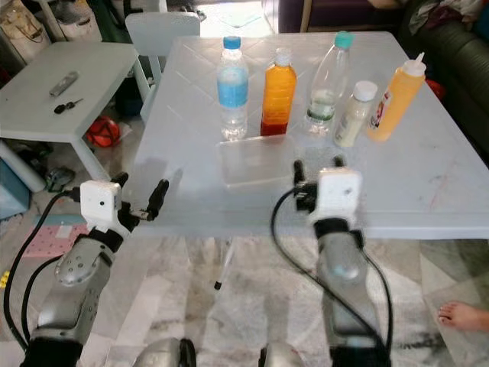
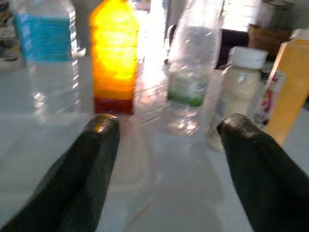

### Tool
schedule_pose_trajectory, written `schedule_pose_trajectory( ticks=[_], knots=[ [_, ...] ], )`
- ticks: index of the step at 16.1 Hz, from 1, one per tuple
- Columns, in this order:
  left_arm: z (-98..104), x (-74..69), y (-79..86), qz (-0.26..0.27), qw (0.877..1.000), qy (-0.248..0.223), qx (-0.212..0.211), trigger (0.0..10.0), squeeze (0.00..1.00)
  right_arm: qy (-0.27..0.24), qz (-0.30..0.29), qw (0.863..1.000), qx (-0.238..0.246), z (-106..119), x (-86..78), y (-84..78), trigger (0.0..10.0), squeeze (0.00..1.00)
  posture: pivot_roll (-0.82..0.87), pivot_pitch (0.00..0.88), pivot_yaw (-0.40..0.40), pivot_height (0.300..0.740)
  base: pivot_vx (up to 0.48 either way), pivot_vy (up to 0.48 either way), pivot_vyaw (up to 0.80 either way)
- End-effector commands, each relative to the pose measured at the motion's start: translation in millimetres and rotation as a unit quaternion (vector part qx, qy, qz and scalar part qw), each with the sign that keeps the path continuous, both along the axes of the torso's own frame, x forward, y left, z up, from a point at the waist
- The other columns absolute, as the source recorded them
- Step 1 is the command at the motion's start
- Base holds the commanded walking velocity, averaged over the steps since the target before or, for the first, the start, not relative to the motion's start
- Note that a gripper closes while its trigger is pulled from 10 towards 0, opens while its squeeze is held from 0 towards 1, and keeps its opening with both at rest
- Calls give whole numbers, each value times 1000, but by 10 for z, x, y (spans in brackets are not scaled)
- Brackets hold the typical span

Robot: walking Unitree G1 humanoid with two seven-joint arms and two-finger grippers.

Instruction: Restocking fridge

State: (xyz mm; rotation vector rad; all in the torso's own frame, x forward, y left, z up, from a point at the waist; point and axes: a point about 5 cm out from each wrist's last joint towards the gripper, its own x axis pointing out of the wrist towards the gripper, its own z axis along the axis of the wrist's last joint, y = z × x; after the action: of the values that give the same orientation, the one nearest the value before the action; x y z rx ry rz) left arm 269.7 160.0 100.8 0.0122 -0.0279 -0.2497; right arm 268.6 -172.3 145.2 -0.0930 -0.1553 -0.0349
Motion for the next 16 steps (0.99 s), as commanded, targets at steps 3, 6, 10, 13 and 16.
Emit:
schedule_pose_trajectory(
  ticks=[3, 6, 10, 13, 16],
  knots=[
    [-14, -40, 30, -5, 1000, 5, 12, 10000, 0, 13, -22, 999, 33, 6, 102, -159, 10000, 1000, -52, 72, 71, 740, 0, 0, 0],
    [-1, -43, 75, -5, 1000, 6, 18, 10000, 0, 2, -72, 996, 52, 141, 239, -456, 10000, 1000, -38, 77, 80, 740, 0, 0, 0],
    [17, -65, 94, -10, 1000, 8, 24, 10000, 0, 31, -66, 994, 84, 108, 315, -583, 10000, 1000, -25, 98, 98, 740, 0, 0, 0],
    [17, -102, 145, -12, 999, 13, 33, 10000, 0, 54, 1, 992, 114, 120, 454, -580, 10000, 0, -8, 119, 109, 740, 0, 0, 0],
    [28, -136, 170, -14, 999, 16, 38, 10000, 0, 65, 27, 989, 127, 144, 539, -609, 10000, 0, 7, 129, 115, 740, 0, 0, 0]
  ],
)
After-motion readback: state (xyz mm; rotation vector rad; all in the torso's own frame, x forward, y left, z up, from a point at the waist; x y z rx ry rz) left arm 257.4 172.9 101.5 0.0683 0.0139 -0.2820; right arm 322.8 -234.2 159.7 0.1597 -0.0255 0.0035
